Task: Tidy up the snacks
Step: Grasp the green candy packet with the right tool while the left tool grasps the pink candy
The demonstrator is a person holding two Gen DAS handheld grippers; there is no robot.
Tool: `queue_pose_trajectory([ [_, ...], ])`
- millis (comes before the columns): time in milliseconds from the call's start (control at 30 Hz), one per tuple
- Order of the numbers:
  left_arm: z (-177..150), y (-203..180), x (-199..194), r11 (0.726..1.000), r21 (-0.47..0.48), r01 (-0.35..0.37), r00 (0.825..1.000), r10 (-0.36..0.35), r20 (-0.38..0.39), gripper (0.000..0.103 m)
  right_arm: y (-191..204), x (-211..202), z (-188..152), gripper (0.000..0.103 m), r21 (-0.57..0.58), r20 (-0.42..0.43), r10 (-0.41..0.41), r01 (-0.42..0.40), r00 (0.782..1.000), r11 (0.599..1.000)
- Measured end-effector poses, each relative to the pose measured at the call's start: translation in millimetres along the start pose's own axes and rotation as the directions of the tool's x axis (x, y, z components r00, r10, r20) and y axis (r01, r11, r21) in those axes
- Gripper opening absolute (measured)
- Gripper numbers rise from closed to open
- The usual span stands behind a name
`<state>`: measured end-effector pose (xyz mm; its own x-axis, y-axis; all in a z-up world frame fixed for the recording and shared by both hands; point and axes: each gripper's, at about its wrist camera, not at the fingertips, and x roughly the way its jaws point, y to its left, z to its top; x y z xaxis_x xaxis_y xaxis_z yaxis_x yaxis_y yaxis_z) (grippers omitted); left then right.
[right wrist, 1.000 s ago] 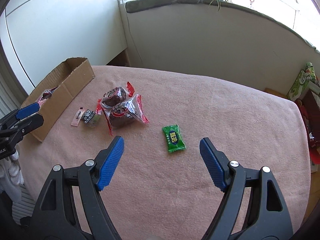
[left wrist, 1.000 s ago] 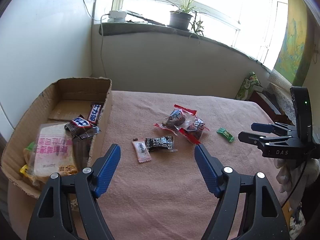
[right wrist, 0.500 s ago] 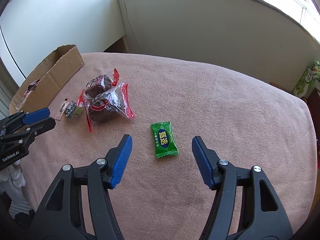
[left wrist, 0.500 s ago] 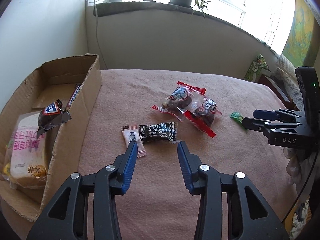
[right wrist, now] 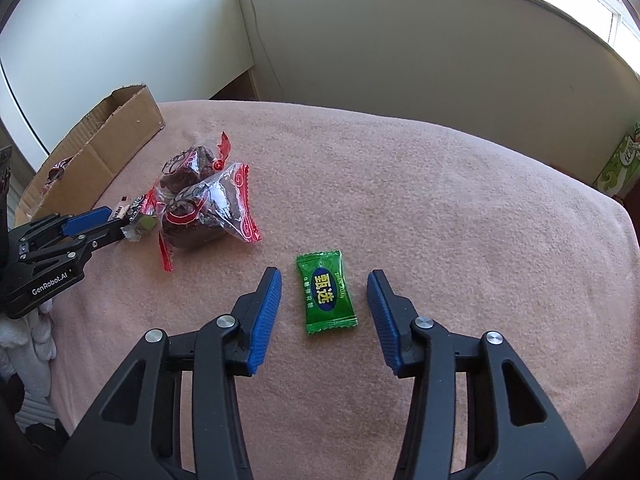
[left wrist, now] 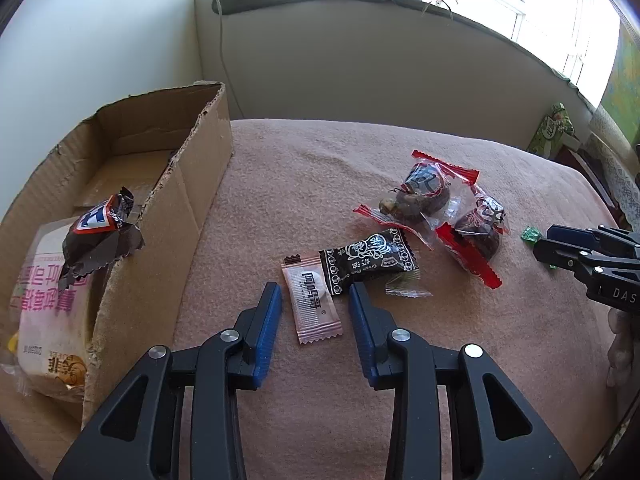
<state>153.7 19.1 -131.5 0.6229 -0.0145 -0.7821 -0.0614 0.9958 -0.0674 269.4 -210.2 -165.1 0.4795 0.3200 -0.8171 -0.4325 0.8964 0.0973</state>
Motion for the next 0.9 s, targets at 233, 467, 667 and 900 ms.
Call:
queue_pose_trajectory([
  [233, 6, -9, 7, 0.999, 0.037, 0.007, 1.000, -0.007, 0.002, 0.020, 2, 4, 0, 0.047, -0.016, -0.003, -0.001, 0.001, 1.000, 1.000],
  [467, 8, -12, 7, 0.998, 0.050, 0.023, 1.000, -0.023, 0.004, 0.017, 3, 5, -2, 0.023, -0.025, -0.006, -0.011, 0.011, 1.000, 1.000],
  [667, 2, -5, -2, 0.997, 0.056, 0.054, 0.998, -0.054, 0.009, 0.017, 3, 3, -2, 0.022, -0.016, -0.004, -0.010, 0.010, 1.000, 1.000],
  [900, -5, -11, -21, 0.995, 0.049, 0.092, 0.995, -0.094, 0.040, 0.017, 6, -15, -5, 0.022, 0.004, 0.025, -0.011, 0.011, 1.000, 1.000],
])
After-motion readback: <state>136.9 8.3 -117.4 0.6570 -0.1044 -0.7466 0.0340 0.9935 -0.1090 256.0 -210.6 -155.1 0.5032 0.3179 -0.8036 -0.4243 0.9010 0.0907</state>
